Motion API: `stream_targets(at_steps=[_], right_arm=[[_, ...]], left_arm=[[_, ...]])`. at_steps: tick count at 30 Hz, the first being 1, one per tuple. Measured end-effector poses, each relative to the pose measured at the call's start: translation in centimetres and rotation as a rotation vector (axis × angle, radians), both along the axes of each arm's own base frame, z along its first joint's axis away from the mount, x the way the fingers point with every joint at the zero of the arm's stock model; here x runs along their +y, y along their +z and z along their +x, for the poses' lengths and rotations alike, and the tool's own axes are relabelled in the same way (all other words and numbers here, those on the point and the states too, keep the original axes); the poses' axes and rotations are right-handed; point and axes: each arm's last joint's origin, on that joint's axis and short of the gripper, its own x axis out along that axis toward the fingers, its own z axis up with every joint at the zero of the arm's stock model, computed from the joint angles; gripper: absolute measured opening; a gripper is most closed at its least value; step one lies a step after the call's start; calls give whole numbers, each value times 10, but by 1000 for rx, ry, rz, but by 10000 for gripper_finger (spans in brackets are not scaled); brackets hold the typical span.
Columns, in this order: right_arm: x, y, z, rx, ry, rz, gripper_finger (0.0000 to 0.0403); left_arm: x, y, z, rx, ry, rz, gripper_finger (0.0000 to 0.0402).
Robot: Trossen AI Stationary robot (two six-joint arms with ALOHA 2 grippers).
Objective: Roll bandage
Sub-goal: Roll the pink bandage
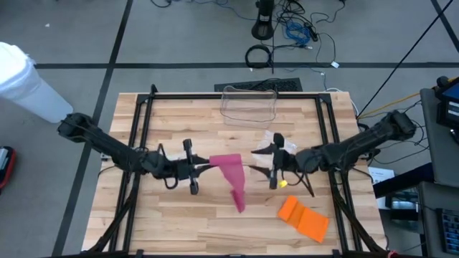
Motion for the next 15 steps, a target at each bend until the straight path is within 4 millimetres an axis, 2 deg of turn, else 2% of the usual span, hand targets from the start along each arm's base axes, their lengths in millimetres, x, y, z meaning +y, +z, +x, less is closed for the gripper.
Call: stream_targets(at_steps=[3, 6, 10, 15], right_arm=[[-4, -6, 7, -8, -33, -5, 208], [4, -18, 11, -79, -1, -29, 203], [5, -20, 5, -163, -29, -85, 196], [-3, -26, 1, -180, 33, 10, 182]], left_arm=[[10, -1, 2, 30, -75, 29, 16], [17, -2, 4, 39, -142, 83, 16], [21, -11, 5, 129, -176, 105, 16], [22, -10, 6, 119, -175, 70, 16]])
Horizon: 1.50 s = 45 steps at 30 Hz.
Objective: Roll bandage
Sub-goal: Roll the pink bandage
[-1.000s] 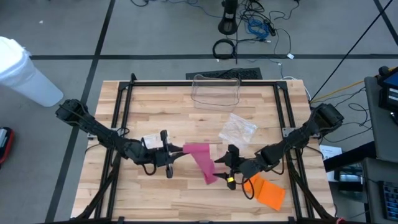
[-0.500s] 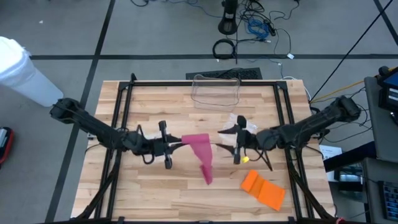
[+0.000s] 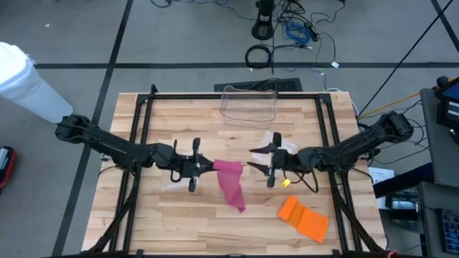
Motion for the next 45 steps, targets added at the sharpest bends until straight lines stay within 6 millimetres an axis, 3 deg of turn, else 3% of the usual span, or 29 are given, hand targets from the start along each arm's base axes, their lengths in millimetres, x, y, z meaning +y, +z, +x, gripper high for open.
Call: stream_targets(at_steps=[8, 23, 45], right_arm=[[2, -4, -1, -13, 63, 39, 160], [-6, -8, 6, -16, 92, 8, 160], [-15, -11, 13, -32, 126, 1, 152]], left_arm=[[0, 2, 0, -9, 2, -108, 16], [9, 7, 2, -52, 33, -178, 16], [5, -5, 8, 6, 22, -248, 16]])
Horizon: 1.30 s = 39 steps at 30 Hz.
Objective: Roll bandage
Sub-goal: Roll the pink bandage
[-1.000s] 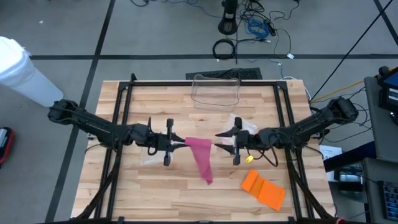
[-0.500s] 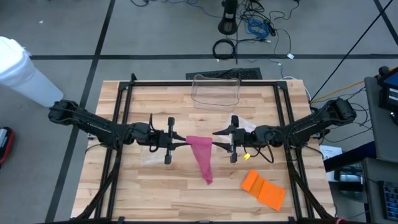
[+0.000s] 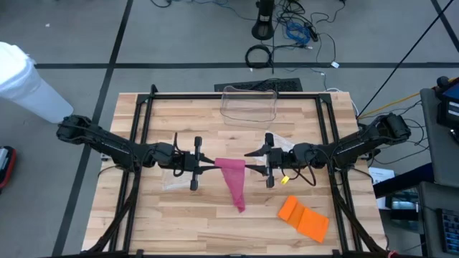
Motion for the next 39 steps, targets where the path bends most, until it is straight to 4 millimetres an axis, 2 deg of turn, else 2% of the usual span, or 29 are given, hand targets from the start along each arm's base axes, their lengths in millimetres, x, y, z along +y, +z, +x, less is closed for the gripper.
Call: stream_targets(at_steps=[7, 12, 21, 23, 26, 28, 36, 39], right_arm=[[0, 1, 0, -12, -2, 13, 124], [-1, 4, 2, -7, -12, 22, 119], [1, -3, 26, 46, -10, -9, 112], [2, -3, 26, 49, -13, -48, 94], [3, 1, 24, 53, -63, -120, 41], [5, 3, 22, 65, -101, -177, 14], [13, 1, 19, 111, -153, -350, 6], [15, 0, 19, 126, -146, -430, 5]], left_arm=[[0, -1, 0, 11, 4, -16, 16], [1, -1, 0, 11, 17, -15, 16], [2, -4, 0, 37, -1, -10, 16], [2, -5, 0, 44, -1, -9, 16], [3, -4, 0, 37, 6, -10, 21], [1, -4, 0, 34, 3, -11, 34], [-1, -4, 0, 47, -13, -86, 138], [-2, -4, 0, 48, -16, -92, 165]])
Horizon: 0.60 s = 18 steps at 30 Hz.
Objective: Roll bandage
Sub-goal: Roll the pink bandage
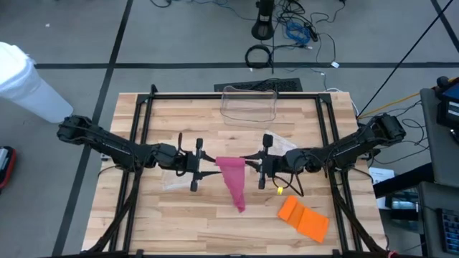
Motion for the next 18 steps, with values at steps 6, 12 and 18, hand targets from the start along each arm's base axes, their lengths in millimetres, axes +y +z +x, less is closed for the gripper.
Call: stream_targets(at_steps=[6, 12, 18], right_arm=[[4, -1, -1, 36, 17, -183, 2], [8, -1, -2, 77, 8, -418, 2], [9, -1, -3, 94, 11, -512, 1]], left_arm=[[0, 1, 0, -1, 4, -69, 178], [4, 1, 1, -2, 20, -103, 161], [5, 2, 1, -8, 29, -104, 107]])
